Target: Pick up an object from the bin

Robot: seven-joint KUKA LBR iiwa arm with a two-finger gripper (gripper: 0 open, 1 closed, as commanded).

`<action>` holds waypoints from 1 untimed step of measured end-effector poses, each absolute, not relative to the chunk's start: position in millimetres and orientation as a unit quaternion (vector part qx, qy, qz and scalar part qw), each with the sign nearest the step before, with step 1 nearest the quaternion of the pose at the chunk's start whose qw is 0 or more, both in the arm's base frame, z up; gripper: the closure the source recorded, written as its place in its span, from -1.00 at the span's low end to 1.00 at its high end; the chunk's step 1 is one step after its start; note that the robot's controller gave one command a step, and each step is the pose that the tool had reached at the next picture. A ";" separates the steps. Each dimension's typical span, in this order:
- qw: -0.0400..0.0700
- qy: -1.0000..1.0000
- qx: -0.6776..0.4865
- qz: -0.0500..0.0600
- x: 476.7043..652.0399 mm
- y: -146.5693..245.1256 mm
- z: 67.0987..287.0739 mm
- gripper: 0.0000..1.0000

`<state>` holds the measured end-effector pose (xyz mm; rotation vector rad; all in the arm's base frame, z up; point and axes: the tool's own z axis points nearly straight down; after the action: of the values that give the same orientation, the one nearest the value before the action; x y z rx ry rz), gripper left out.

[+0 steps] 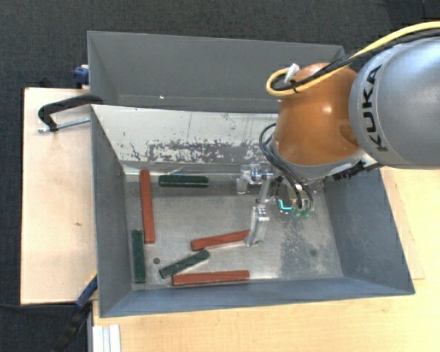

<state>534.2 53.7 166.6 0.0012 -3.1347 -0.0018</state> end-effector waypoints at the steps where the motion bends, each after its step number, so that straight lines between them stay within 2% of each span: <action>1: -0.002 -1.000 0.004 -0.001 542.5 61.0 169.4 -1.00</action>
Offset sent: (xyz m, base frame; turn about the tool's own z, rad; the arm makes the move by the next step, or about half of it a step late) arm 0.0125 0.0143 0.0008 -0.0163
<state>542.5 61.0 169.4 0.0133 -3.1465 -0.0025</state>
